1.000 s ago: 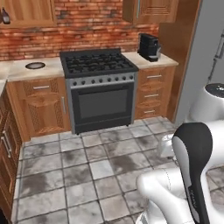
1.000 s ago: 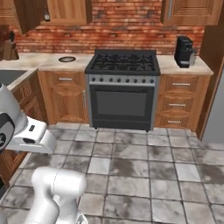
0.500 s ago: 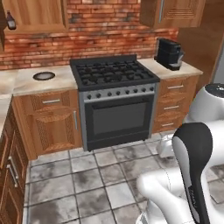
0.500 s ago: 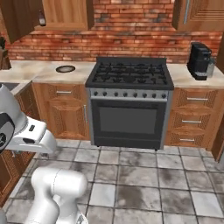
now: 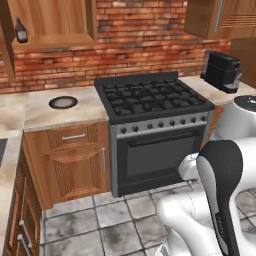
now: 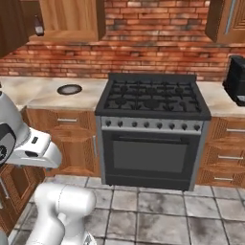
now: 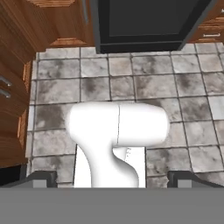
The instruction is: Move the hot dog bun to the plate on the dining table and place the condiment next to that plate. Then navigate to the fridge and take the sausage and place it on the plate as well.
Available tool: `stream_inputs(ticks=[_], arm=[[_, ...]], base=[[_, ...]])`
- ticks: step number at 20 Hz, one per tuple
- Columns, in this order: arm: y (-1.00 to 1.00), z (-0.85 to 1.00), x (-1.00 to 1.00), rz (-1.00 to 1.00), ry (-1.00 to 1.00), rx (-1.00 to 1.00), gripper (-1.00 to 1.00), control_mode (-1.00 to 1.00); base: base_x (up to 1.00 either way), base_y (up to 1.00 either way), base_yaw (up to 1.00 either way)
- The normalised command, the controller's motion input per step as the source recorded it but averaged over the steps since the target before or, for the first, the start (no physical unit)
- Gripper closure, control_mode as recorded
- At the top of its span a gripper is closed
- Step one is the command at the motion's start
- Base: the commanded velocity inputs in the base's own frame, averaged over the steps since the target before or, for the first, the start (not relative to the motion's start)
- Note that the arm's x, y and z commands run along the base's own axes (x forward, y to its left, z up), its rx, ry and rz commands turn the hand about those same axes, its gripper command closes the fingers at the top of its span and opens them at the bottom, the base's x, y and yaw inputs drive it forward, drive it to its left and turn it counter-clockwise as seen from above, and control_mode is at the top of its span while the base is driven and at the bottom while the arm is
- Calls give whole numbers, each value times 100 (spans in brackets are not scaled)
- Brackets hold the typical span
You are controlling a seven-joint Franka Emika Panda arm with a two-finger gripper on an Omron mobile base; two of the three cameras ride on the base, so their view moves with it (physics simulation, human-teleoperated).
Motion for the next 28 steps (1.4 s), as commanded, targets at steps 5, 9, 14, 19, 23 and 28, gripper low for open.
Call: stream_inputs(ticks=[5, 9, 14, 19, 23, 28], arm=[[0, 0, 0, 0, 0, 0, -100, 100], [0, 0, 0, 0, 0, 0, -100, 100], [0, 0, 0, 0, 0, 0, -100, 100], [0, 0, 0, 0, 0, 0, -100, 100], [0, 0, 0, 0, 0, 0, -100, 100], [0, 0, 0, 0, 0, 0, -100, 100]], base=[[100, 49, 0], [93, 57, 0], [67, 59, 0], [53, 46, 0], [47, 41, 0], [56, 47, 10]])
